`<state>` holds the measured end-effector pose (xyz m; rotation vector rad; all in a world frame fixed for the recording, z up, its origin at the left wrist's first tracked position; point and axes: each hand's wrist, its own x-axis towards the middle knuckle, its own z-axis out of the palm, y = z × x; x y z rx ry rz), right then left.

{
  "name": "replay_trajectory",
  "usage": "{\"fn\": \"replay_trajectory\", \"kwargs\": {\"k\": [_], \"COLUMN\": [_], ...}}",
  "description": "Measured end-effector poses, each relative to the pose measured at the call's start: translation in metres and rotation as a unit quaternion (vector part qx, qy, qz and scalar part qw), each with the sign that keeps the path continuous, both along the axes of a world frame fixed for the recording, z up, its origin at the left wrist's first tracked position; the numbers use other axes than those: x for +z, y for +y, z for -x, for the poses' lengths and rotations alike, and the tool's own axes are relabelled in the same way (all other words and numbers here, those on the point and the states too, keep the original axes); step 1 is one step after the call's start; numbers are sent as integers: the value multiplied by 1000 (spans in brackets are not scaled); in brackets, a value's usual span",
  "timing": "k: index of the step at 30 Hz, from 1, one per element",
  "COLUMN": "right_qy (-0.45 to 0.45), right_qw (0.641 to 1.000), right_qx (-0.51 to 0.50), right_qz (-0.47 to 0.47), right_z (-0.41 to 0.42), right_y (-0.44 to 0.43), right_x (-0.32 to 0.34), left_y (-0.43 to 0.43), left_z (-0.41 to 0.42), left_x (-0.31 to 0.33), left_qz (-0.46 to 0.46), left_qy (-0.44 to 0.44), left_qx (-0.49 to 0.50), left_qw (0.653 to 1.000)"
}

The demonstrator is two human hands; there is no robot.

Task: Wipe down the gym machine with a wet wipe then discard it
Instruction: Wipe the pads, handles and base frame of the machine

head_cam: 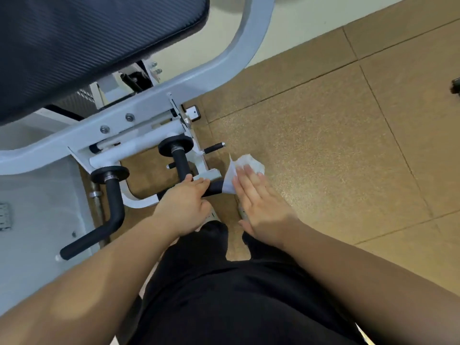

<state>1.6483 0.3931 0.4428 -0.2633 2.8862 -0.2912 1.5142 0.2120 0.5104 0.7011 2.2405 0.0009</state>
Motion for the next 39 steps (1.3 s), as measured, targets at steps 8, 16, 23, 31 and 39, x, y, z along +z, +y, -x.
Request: {"fn": "replay_trajectory", "kwargs": {"k": [8, 16, 23, 31, 39], "right_qy": [-13, -5, -45, -88, -14], "right_qw": [998, 978, 972, 965, 970], "right_qx": [-58, 147, 177, 201, 210], "right_qz": [12, -146, -146, -143, -120], "right_z": [9, 37, 85, 153, 62], "right_y": [-18, -50, -89, -98, -70], "right_x": [4, 1, 2, 6, 4], "left_y": [-4, -45, -53, -60, -50], "left_z": [-5, -18, -16, -21, -25], "left_x": [5, -2, 3, 1, -4], "left_qz": [-5, -7, -206, -211, -141], "left_qy": [3, 39, -50, -52, -5], "left_qx": [1, 27, 348, 426, 226], "left_qw": [1000, 999, 913, 878, 964]}}
